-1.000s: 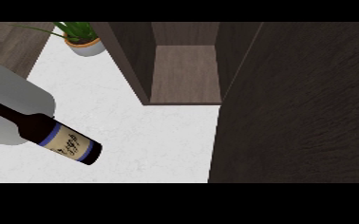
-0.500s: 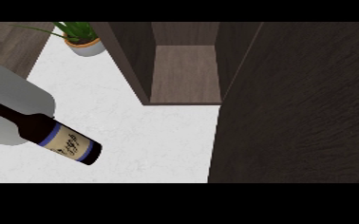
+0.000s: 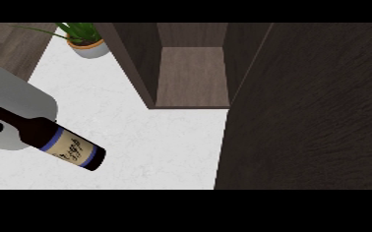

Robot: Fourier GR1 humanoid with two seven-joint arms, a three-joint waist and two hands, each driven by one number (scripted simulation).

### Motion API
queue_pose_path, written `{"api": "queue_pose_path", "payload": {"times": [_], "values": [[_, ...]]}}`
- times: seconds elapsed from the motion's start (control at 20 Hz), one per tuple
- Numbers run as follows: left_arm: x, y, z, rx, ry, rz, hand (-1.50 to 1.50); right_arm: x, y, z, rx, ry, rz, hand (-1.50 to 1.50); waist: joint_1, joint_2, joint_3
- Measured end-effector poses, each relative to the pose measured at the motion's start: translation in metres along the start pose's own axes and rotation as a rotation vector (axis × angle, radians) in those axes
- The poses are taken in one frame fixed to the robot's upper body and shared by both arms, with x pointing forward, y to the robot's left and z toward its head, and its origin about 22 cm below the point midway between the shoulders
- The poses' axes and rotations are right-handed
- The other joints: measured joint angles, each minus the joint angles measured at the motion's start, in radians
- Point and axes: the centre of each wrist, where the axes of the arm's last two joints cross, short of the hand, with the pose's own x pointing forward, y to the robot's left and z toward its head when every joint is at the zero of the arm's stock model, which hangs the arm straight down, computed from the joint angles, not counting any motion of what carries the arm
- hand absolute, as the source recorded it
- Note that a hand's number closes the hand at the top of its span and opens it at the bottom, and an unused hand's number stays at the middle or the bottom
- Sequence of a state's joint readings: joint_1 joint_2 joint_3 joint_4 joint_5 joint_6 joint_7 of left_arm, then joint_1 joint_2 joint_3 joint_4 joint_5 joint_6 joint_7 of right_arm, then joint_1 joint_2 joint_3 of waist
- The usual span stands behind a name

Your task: Pick up the wine, place it into the cabinet and close the cabinet

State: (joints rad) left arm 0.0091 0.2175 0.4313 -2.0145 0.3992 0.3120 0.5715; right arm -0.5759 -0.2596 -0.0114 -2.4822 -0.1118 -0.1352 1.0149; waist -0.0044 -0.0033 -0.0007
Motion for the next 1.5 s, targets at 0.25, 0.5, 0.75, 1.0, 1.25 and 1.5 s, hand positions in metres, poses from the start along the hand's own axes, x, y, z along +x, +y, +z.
{"api": "queue_pose_path", "payload": {"times": [0.25,0.5,0.75,1.0,1.25,1.5], "values": [[-0.028,0.009,-0.001,0.024,0.038,-0.007,-1.5,-0.001,0.004,0.0,0.01,-0.004,-0.014,-1.5,0.0,0.0,0.0],[-0.052,0.017,0.007,0.034,0.049,-0.017,-1.5,0.002,0.007,0.001,0.018,-0.01,-0.016,-1.5,0.001,-0.001,0.001],[-0.078,0.029,0.017,0.036,0.066,-0.018,-1.5,0.002,0.006,0.0,0.009,-0.011,-0.015,-1.5,0.002,-0.001,0.0],[-0.101,0.043,0.015,0.041,0.09,-0.017,-1.5,0.005,0.007,0.0,0.007,-0.02,-0.015,-1.5,0.001,0.0,0.0],[-0.133,0.044,0.021,0.047,0.117,-0.012,-1.5,0.004,0.01,-0.001,0.018,-0.026,-0.021,-1.5,0.002,0.0,0.0],[-0.157,0.059,0.017,0.051,0.148,-0.009,-1.5,0.005,0.01,-0.002,0.018,-0.033,-0.014,-1.5,0.001,0.001,0.0]]}}
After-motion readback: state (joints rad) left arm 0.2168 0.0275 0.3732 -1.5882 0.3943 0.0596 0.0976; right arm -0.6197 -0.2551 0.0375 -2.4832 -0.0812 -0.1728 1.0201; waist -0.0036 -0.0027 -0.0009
